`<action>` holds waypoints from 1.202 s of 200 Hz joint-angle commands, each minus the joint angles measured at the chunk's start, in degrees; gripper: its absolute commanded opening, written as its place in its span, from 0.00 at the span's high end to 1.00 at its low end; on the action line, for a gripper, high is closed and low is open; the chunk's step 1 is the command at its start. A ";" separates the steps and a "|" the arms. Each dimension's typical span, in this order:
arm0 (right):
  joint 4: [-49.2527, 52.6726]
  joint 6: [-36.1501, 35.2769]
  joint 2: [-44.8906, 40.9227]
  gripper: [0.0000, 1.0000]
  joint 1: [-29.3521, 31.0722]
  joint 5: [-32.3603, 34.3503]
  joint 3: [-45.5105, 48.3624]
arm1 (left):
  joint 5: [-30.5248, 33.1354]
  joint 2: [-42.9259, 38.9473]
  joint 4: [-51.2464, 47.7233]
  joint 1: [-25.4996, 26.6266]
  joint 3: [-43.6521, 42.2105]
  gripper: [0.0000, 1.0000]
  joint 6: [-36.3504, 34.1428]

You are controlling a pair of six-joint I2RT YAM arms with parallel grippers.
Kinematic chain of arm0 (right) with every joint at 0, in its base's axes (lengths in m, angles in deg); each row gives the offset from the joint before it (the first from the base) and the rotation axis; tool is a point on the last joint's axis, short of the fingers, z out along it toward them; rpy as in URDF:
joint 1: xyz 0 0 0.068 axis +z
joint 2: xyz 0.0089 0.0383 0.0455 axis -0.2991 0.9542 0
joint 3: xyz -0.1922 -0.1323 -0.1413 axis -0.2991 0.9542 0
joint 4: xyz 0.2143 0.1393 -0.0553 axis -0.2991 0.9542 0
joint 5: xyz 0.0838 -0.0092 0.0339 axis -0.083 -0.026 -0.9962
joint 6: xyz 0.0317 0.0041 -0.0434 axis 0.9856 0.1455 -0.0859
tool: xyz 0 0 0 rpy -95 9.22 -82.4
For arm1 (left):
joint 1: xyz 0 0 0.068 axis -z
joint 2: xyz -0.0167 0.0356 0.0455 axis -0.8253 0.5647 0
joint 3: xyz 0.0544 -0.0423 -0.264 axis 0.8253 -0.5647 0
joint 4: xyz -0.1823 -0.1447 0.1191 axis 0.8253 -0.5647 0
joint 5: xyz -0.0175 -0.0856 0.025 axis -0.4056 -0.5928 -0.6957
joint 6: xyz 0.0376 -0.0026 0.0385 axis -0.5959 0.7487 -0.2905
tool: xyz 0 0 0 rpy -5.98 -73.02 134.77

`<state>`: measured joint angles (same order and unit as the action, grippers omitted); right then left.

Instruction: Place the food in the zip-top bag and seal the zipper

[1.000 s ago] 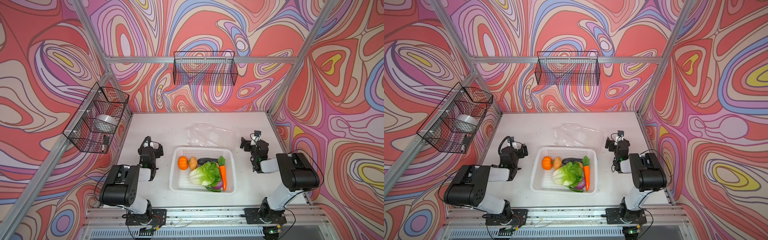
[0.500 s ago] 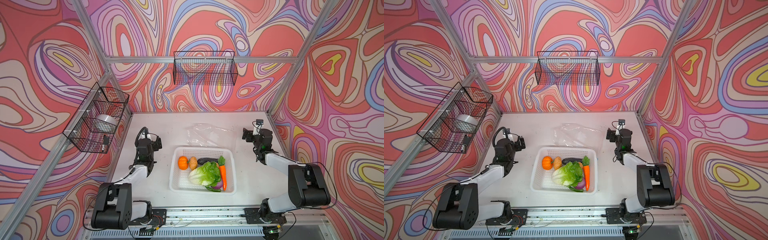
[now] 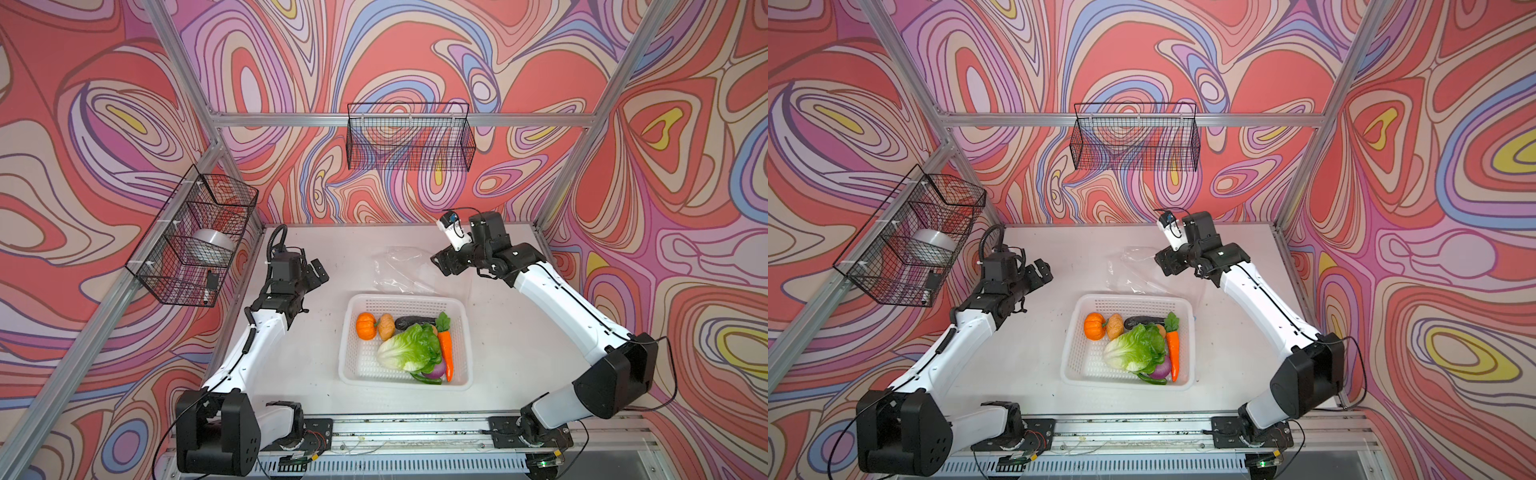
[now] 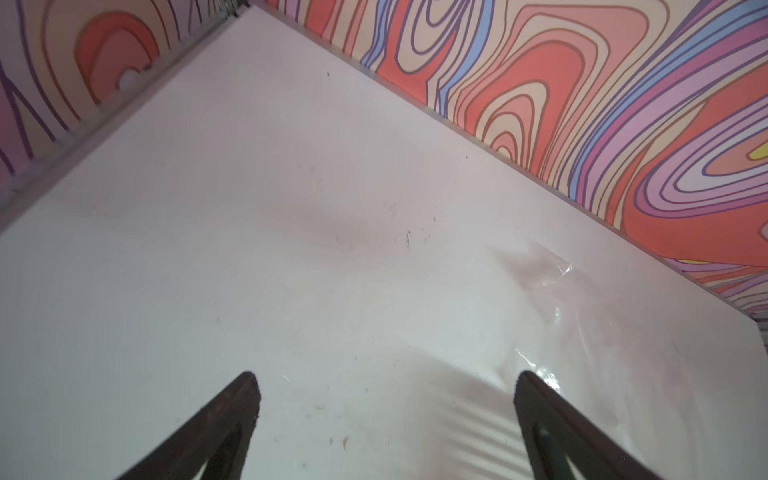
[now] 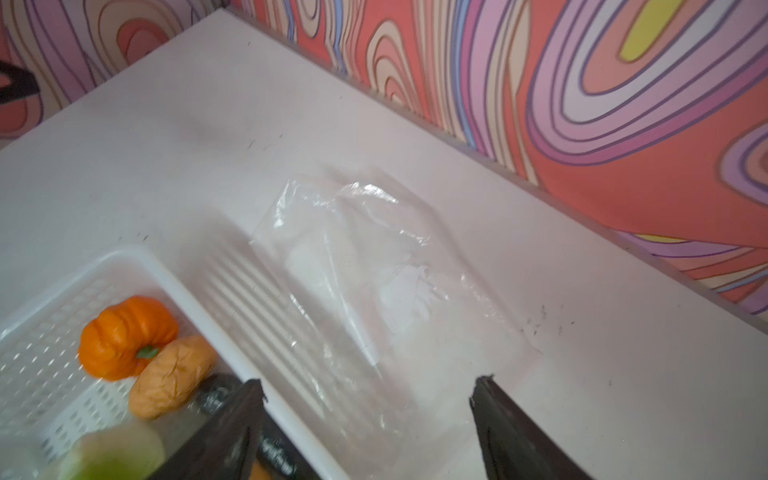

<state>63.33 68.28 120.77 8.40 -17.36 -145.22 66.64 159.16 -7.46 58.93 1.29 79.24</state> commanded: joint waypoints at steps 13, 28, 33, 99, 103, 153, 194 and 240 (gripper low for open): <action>24.56 -3.43 4.91 0.22 6.89 -0.42 -5.04 | -6.62 1.89 -1.59 0.38 3.25 0.03 8.89; 27.67 -4.34 7.13 0.24 7.81 0.95 -6.68 | -7.76 3.83 -1.63 0.36 5.79 0.04 10.14; 27.59 -4.56 7.54 0.24 7.97 1.57 -6.73 | -8.25 4.35 -1.30 0.45 6.32 0.04 10.69; 19.23 -9.27 17.20 0.29 8.48 4.67 -9.08 | -10.51 6.63 1.75 1.25 5.57 0.05 15.52; 18.76 -9.51 17.94 0.29 8.51 4.60 -9.27 | -10.45 6.52 1.38 1.26 5.55 0.05 15.43; 15.55 -11.12 24.17 0.34 8.50 1.14 -11.07 | -6.10 3.10 -3.19 1.26 4.70 0.04 12.96; 12.64 -7.47 25.37 0.64 8.61 -3.11 -11.07 | -3.58 2.23 -3.32 1.17 3.20 0.03 15.24; 7.57 6.29 25.76 0.85 9.68 -5.24 -10.95 | -2.32 2.10 -3.32 1.17 3.42 0.03 16.46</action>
<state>77.39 63.74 145.53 17.21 -20.50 -155.23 62.22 162.20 -9.71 60.09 4.90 93.89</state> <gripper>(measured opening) 0.194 0.966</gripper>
